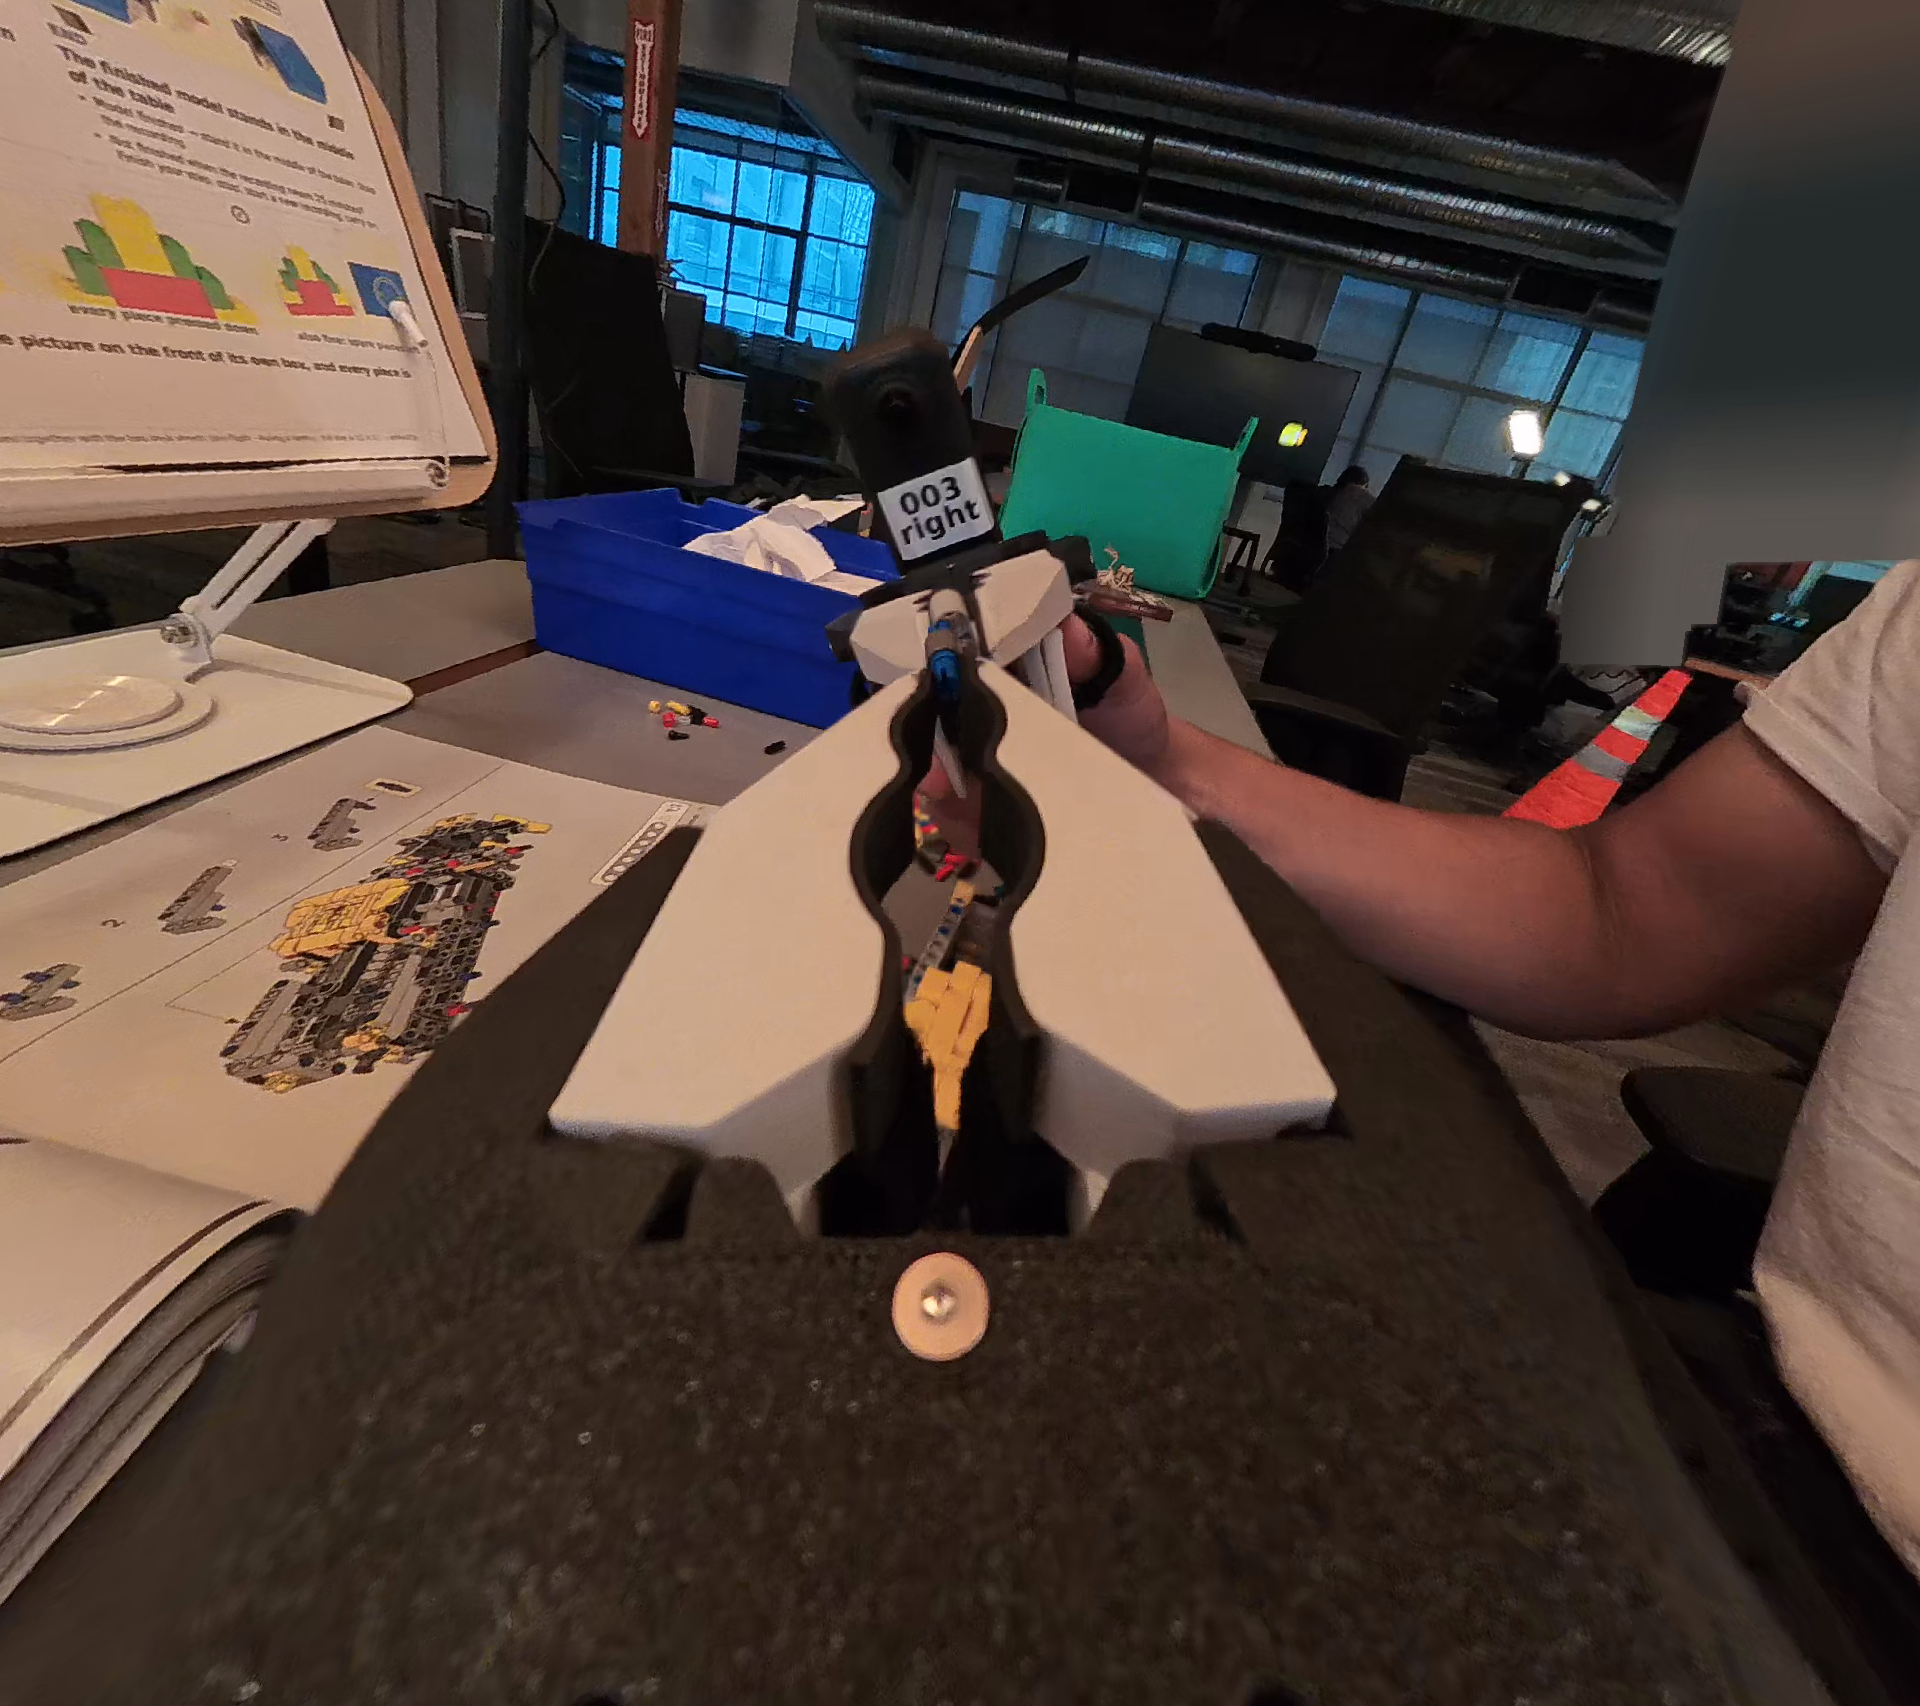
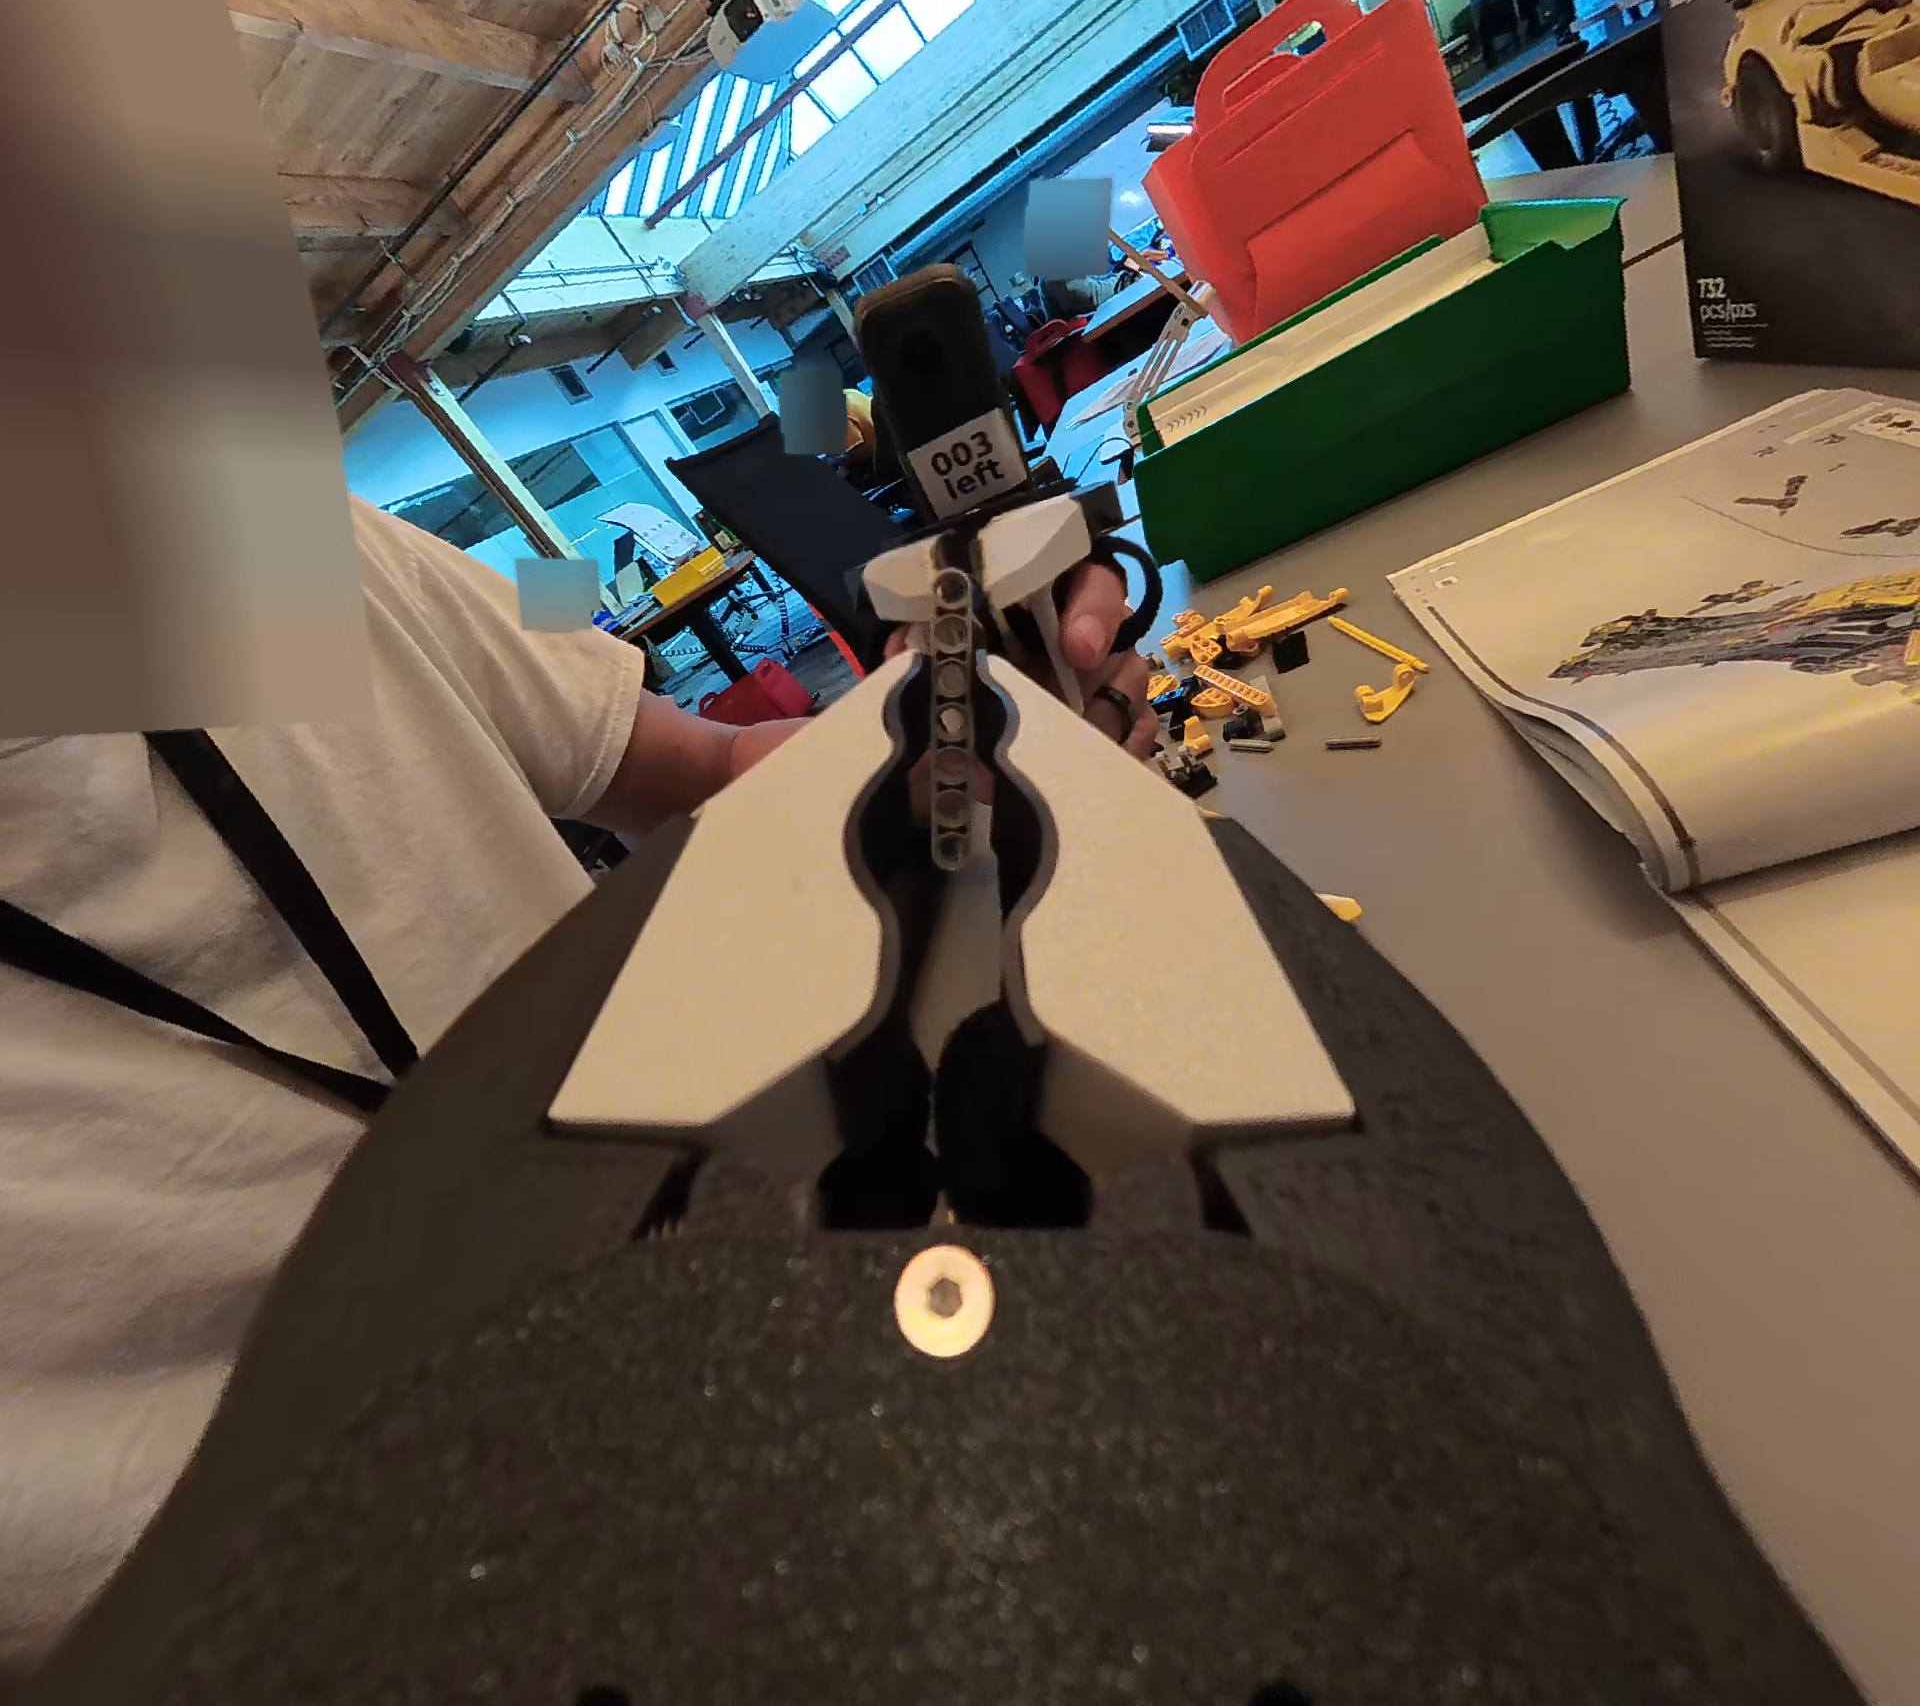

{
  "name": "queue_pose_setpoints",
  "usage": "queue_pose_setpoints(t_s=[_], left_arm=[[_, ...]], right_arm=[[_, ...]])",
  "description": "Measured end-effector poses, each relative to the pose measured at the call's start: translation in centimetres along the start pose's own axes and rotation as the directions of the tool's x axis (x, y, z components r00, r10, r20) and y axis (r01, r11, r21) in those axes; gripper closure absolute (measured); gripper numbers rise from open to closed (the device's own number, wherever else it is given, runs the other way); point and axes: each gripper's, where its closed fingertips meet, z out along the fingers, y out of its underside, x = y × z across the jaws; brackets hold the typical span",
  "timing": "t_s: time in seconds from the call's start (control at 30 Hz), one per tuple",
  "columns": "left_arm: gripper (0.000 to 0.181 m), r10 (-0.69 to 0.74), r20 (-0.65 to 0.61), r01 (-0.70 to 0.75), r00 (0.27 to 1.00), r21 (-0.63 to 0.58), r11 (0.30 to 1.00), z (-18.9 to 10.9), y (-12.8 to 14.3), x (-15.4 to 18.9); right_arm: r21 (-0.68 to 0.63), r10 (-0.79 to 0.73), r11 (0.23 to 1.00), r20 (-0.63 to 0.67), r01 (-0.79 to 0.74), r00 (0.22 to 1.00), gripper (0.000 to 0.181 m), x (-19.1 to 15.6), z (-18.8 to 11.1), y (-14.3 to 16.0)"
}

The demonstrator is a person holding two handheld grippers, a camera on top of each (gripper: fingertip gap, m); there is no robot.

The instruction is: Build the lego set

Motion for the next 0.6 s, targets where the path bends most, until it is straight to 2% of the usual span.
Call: queue_pose_setpoints(t_s=[0.1,0.2,0.5,0.6], left_arm=[[0.178,-0.037,-0.009,0.038,0.999,0.024,0.999,-0.2,-0.3,-0.2],[0.178,0.03,0.008,-0.03,1.0,-0.04,0.999,0.1,0.6,0.0],[0.177,0.042,0.012,-0.041,0.999,-0.08,0.996,0.5,1.2,0.2],[0.177,0.099,0.036,-0.095,0.994,-0.104,0.99,-0.2,0.9,-0.2]], right_arm=[[0.004,0.006,1.0,-0.022,-0.006,1.0,0.175,0.5,0.1,0.1],[0.014,0.016,1.0,-0.011,-0.016,1.0,0.175,0.4,0.1,-0.1],[-0.043,-0.009,0.999,-0.035,0.008,0.999,0.175,0.5,0.4,0.8],[-0.1,-0.09,0.992,-0.128,0.077,0.988,0.175,0.0,-0.6,0.3]])
